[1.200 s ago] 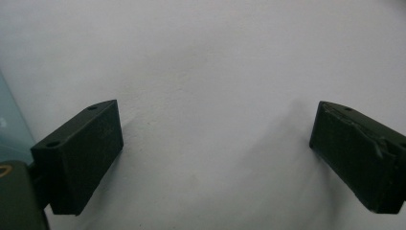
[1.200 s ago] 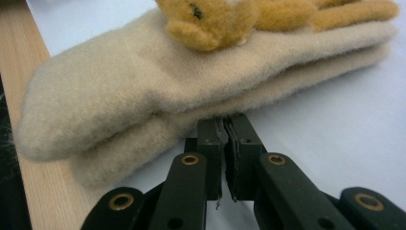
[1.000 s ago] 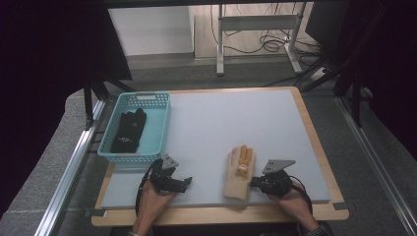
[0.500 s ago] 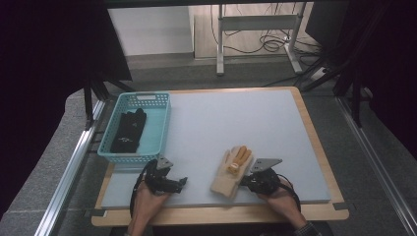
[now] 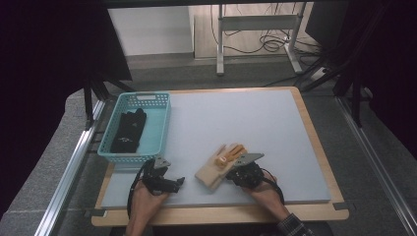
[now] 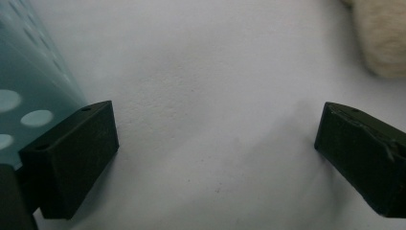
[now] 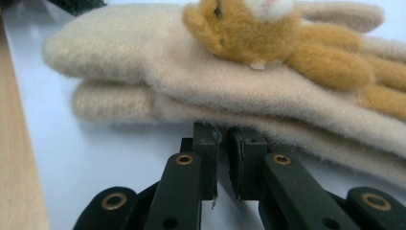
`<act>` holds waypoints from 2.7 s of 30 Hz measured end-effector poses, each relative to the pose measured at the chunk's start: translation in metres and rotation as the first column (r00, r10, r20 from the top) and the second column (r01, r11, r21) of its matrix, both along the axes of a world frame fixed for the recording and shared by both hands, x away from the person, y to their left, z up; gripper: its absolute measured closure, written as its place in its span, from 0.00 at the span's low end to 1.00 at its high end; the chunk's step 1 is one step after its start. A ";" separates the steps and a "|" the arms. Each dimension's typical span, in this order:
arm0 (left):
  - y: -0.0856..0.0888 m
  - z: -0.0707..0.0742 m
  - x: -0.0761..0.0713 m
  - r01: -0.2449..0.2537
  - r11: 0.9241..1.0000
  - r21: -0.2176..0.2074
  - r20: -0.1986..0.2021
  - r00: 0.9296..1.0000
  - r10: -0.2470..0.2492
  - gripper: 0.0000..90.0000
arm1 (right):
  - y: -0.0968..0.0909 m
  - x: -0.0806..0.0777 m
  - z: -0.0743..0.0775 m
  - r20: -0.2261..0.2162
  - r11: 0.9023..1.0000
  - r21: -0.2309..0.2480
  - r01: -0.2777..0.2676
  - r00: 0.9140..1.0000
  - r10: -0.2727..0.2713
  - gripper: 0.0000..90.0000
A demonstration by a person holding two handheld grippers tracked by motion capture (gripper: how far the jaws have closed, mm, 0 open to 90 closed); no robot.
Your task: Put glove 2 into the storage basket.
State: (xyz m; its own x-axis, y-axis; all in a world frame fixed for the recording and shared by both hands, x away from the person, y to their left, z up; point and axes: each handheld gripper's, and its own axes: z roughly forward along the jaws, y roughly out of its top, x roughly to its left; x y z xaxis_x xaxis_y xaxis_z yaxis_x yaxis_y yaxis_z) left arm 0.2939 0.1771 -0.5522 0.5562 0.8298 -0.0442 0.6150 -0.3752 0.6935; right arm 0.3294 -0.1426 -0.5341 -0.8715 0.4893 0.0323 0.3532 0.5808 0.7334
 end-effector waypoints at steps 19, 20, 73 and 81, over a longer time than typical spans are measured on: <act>0.000 0.000 0.000 -0.001 1.000 -0.003 0.002 1.000 0.001 0.01 | -0.068 0.004 0.022 0.087 0.987 0.015 0.158 0.983 -0.159 0.54; 0.000 0.000 0.000 -0.001 1.000 -0.004 0.002 1.000 0.001 0.01 | -0.072 0.005 0.022 0.093 0.984 0.014 0.177 0.980 -0.177 0.50; -0.005 0.008 -0.001 0.031 0.999 -0.043 -0.027 0.999 -0.032 0.03 | -0.115 0.025 0.002 0.064 0.929 -0.061 0.365 0.930 -0.361 0.09; -0.024 0.027 0.006 0.095 0.993 -0.076 -0.020 0.995 -0.096 0.03 | -0.115 0.025 0.002 0.065 0.929 -0.061 0.366 0.930 -0.362 0.09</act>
State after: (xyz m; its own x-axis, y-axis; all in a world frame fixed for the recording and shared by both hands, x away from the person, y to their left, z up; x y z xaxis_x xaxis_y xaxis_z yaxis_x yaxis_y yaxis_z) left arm 0.2997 0.1533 -0.5255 0.6309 0.7668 -0.1182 0.5950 -0.3805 0.7079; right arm 0.3545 -0.2580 -0.5326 -0.6328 0.7723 -0.0547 0.5126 0.4709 0.7180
